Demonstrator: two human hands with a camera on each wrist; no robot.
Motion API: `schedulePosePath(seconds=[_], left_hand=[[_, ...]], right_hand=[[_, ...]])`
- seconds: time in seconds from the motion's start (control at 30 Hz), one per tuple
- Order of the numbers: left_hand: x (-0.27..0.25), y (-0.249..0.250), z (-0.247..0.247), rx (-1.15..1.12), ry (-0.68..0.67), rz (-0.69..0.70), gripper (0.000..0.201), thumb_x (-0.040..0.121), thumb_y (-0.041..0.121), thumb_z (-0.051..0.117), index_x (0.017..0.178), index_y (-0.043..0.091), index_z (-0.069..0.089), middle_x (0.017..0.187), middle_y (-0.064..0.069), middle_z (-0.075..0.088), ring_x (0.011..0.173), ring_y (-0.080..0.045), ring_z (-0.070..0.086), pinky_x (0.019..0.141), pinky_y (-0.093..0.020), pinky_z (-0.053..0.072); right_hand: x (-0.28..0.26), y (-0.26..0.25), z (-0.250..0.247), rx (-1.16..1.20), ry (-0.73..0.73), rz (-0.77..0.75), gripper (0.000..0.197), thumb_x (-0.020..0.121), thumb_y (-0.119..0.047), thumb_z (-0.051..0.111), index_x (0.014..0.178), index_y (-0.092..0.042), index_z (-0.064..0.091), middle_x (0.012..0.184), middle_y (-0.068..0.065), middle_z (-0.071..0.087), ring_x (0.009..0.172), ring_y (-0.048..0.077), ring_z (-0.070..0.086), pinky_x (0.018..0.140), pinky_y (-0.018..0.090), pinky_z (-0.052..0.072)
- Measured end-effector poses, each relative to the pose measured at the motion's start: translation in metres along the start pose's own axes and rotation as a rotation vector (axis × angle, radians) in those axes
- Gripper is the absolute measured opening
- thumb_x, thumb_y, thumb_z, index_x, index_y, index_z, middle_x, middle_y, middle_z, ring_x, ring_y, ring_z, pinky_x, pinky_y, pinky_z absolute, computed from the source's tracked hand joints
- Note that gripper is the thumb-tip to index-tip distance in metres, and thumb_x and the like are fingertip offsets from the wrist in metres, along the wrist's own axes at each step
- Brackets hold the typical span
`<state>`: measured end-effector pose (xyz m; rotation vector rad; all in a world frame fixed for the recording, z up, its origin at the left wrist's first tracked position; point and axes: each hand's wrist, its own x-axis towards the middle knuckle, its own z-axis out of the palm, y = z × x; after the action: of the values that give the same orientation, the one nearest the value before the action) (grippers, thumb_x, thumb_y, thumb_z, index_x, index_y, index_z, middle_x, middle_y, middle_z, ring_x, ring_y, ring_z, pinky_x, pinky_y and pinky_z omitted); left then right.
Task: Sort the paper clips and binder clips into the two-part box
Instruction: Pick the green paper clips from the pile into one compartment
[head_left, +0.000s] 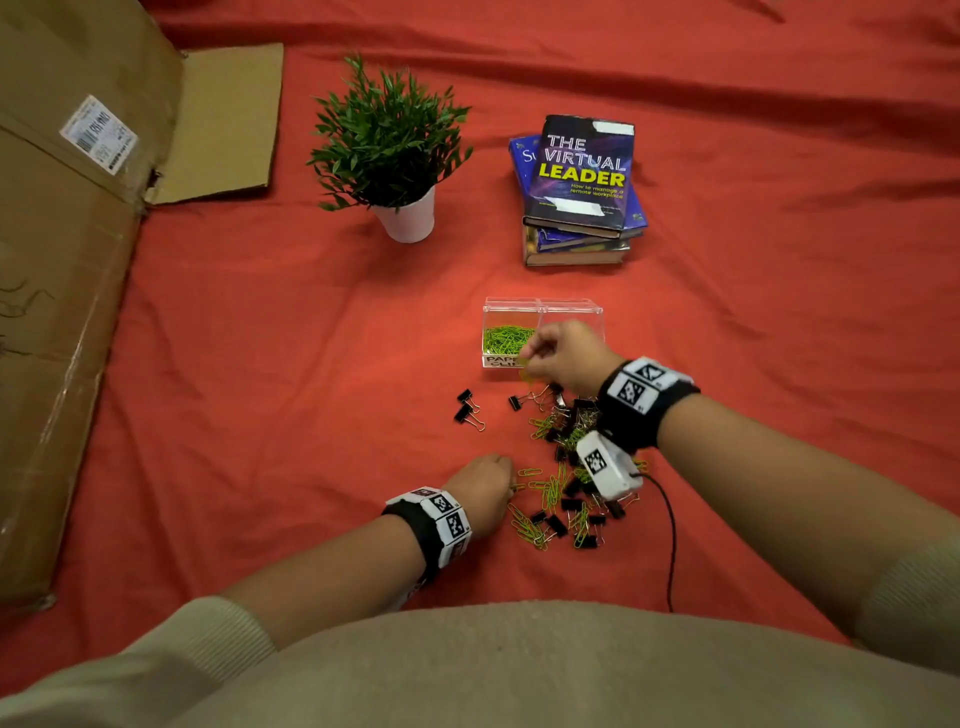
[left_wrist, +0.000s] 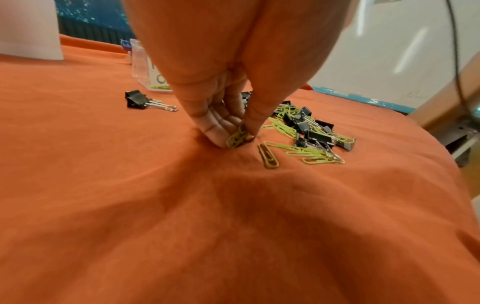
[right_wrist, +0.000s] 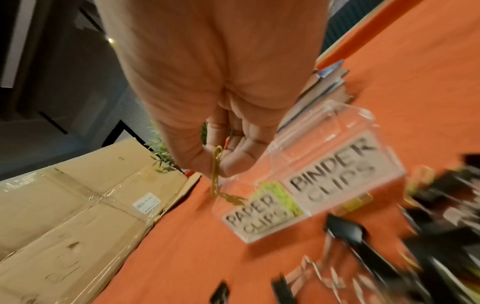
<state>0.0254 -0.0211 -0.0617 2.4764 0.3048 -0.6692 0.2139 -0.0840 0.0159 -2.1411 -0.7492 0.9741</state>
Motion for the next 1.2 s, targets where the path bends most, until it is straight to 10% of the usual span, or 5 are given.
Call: schedulePosePath(seconds=[0.43,0.6,1.03,1.2], left_hand=[[0.040,-0.004,-0.094,-0.244,0.245,-0.077,0.009,0.088,0.011,0.060,0.097,0.009,0.063,0.099,-0.010,0.068,0.093,-0.025,0.063,0.078,-0.027,0.046],[0.084,0.007,-0.143,-0.231,0.364,-0.085,0.007,0.088,0.011,0.062,0.094,0.008,0.064,0.096,-0.011,0.067,0.086,-0.024,0.062,0.079,-0.031,0.051],[0.070,0.012,-0.110,0.039,0.347,0.059,0.022,0.088,0.022,0.061,0.107,0.012,0.066,0.112,-0.010,0.056,0.108,-0.026,0.054,0.093,-0.038,0.046],[0.013,0.006,-0.045,0.186,0.008,0.057,0.023,0.086,0.027,0.055,0.100,0.011,0.062,0.108,-0.011,0.059,0.103,-0.030,0.058,0.086,-0.038,0.049]], right_hand=[[0.048,0.011,0.010,-0.430,0.186,-0.135,0.025,0.087,-0.009,0.058,0.110,-0.004,0.065,0.114,0.013,0.061,0.105,0.028,0.058,0.095,0.034,0.044],[0.003,0.028,0.012,-0.357,0.230,-0.178,0.021,0.087,-0.006,0.054,0.104,-0.005,0.066,0.109,0.011,0.059,0.096,0.026,0.058,0.088,0.032,0.046],[-0.052,0.073,0.065,-0.555,-0.232,-0.225,0.032,0.083,-0.012,0.056,0.113,-0.003,0.061,0.111,0.011,0.052,0.109,0.027,0.050,0.094,0.038,0.045],[-0.059,0.077,0.074,-0.620,-0.277,-0.278,0.032,0.083,-0.017,0.059,0.113,-0.003,0.059,0.111,0.013,0.050,0.109,0.027,0.048,0.094,0.038,0.044]])
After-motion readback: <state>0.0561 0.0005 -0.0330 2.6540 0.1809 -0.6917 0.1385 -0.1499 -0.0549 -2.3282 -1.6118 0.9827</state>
